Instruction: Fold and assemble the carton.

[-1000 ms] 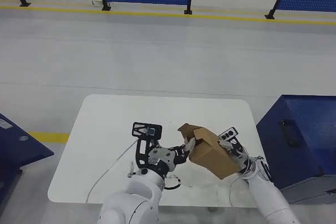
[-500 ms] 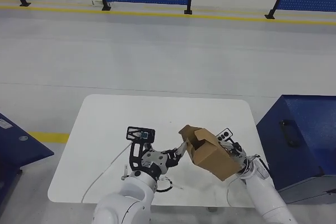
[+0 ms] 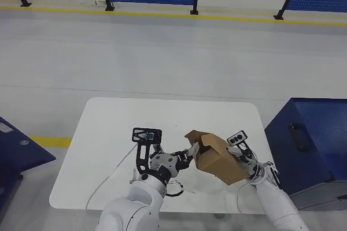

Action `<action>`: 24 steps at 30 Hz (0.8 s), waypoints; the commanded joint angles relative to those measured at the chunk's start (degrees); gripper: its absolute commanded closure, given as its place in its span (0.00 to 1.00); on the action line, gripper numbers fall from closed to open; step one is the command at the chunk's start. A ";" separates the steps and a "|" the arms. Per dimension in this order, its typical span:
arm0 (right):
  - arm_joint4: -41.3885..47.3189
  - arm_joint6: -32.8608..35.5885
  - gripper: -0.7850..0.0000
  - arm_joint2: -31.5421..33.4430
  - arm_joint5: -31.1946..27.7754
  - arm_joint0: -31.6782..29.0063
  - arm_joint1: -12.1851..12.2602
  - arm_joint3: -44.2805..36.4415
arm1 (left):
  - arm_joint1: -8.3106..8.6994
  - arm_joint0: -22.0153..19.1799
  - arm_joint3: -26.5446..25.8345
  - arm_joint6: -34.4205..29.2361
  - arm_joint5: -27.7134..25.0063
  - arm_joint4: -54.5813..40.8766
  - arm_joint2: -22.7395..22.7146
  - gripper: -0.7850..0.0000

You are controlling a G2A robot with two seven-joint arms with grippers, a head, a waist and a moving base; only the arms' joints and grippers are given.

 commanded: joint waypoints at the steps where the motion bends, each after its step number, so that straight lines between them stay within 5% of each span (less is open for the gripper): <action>1: -1.54 -0.94 1.00 1.12 -6.20 -0.06 -0.05 -0.17 | -0.29 0.48 -1.75 2.13 -1.32 -5.86 -0.78 0.00; 4: -2.24 -2.05 1.00 1.96 -11.46 -0.83 -0.30 -1.36 | -0.43 0.90 -2.59 3.80 -3.77 -9.94 -1.31 0.00; 10: -0.59 -2.34 1.00 1.63 -9.69 -1.41 -0.49 -1.67 | -0.40 1.68 -2.16 2.74 -4.00 -11.16 -1.04 0.00; 17: -6.22 -5.72 1.00 2.68 -14.37 -3.69 -0.41 -5.97 | -1.63 1.56 -2.11 8.94 9.85 -7.89 1.64 0.00; 19: -8.83 -6.93 1.00 3.20 -16.34 -4.17 -0.36 -7.10 | -2.14 0.91 -1.89 10.05 12.57 -7.62 3.42 0.19; 22: -9.63 -7.38 1.00 3.45 -16.80 -4.87 -0.44 -8.13 | -2.68 -0.24 -0.65 11.26 14.69 -5.65 5.50 0.25; 24: -11.19 -8.09 1.00 3.78 -17.50 -5.25 -0.44 -8.75 | -2.99 -0.66 -0.12 11.28 15.71 -4.82 6.85 0.41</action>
